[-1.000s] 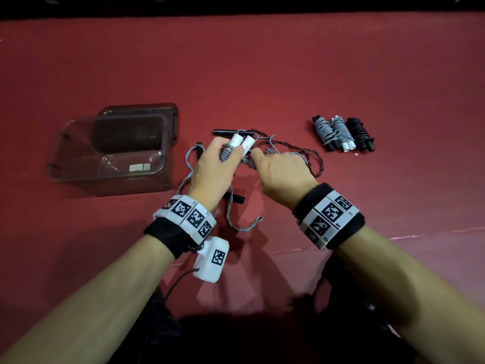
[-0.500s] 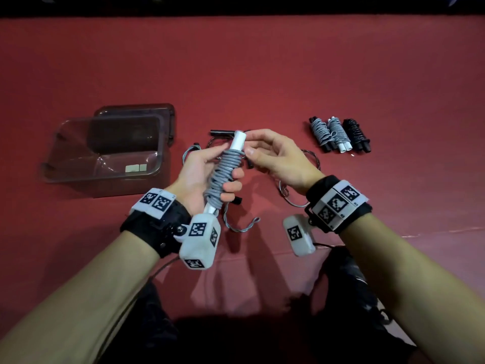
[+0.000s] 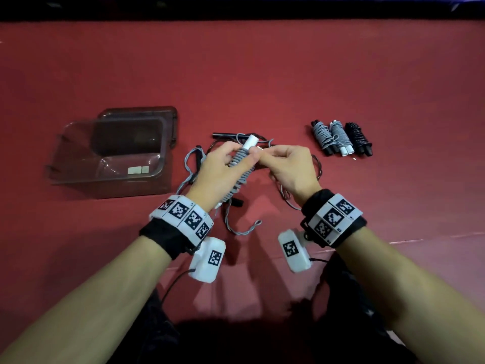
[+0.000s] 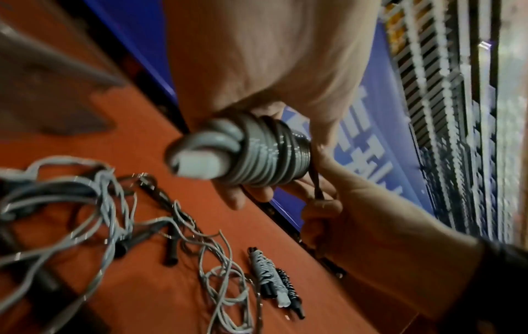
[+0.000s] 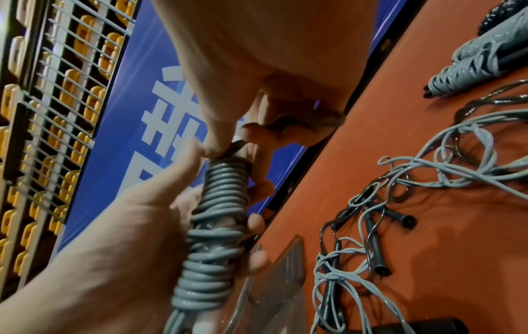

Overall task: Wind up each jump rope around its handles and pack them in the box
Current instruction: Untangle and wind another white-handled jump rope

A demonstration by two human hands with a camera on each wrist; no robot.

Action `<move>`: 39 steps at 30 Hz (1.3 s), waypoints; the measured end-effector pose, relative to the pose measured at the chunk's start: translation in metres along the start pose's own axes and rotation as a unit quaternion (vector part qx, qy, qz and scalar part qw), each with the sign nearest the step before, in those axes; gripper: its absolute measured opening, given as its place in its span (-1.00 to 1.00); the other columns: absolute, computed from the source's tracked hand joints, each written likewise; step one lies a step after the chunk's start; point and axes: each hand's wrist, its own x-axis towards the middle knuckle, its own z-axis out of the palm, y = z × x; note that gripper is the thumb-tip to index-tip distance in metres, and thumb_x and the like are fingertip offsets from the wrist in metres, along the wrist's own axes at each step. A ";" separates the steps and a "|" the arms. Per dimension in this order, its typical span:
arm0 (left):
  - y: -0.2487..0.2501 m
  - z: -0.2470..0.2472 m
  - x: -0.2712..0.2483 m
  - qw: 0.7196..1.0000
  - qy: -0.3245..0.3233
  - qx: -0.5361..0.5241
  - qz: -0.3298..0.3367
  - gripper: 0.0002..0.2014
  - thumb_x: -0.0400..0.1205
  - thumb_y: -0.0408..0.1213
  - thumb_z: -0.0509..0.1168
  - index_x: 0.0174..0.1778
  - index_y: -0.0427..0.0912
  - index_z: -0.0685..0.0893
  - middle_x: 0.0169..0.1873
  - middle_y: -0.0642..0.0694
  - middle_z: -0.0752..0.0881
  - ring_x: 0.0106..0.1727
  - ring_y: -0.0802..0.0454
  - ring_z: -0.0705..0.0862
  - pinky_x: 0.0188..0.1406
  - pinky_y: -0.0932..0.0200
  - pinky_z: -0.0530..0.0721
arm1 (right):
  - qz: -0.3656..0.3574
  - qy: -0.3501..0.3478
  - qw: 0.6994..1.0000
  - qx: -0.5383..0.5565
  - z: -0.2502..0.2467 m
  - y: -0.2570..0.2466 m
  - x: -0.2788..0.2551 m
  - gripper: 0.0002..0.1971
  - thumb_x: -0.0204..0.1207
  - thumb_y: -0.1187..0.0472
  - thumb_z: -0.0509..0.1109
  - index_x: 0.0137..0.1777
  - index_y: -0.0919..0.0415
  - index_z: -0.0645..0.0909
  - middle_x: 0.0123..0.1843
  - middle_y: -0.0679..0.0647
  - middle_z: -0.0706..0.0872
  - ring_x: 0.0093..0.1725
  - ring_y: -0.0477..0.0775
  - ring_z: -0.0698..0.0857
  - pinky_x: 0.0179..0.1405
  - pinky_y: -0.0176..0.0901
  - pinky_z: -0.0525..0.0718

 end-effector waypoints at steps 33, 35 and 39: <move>0.011 -0.009 -0.006 0.821 -0.177 -0.452 -0.302 -0.60 0.73 -0.05 0.21 0.22 -0.35 0.64 -0.11 -0.32 0.60 -0.32 -0.16 0.64 -0.39 0.02 0.74 | 0.154 -0.276 0.927 0.203 -0.010 0.001 0.002 -0.74 0.59 0.05 0.35 0.18 0.12 0.74 -0.21 -0.05 0.73 -0.43 -0.17 0.44 -0.42 -0.31 0.35; 0.007 -0.001 -0.003 0.866 -0.121 -0.395 -0.283 -0.60 0.75 -0.06 0.22 0.25 -0.35 0.68 -0.05 -0.33 0.63 -0.24 -0.21 0.68 -0.27 -0.10 0.80 | 0.171 -0.235 0.934 0.210 -0.008 0.001 0.002 -0.79 0.56 0.10 0.40 0.09 0.16 0.77 -0.22 -0.06 0.75 -0.46 -0.20 0.49 -0.48 -0.36 0.37; -0.001 0.002 0.001 0.990 0.005 -0.107 -0.097 -0.73 0.69 0.14 0.35 0.07 0.02 0.65 -0.25 0.01 0.73 -0.23 0.00 0.69 -0.05 -0.01 0.69 | 0.186 -0.112 0.964 0.153 -0.004 -0.002 0.004 -0.85 0.50 0.15 0.59 -0.03 0.22 0.81 -0.28 0.00 0.75 -0.51 -0.21 0.55 -0.57 -0.43 0.47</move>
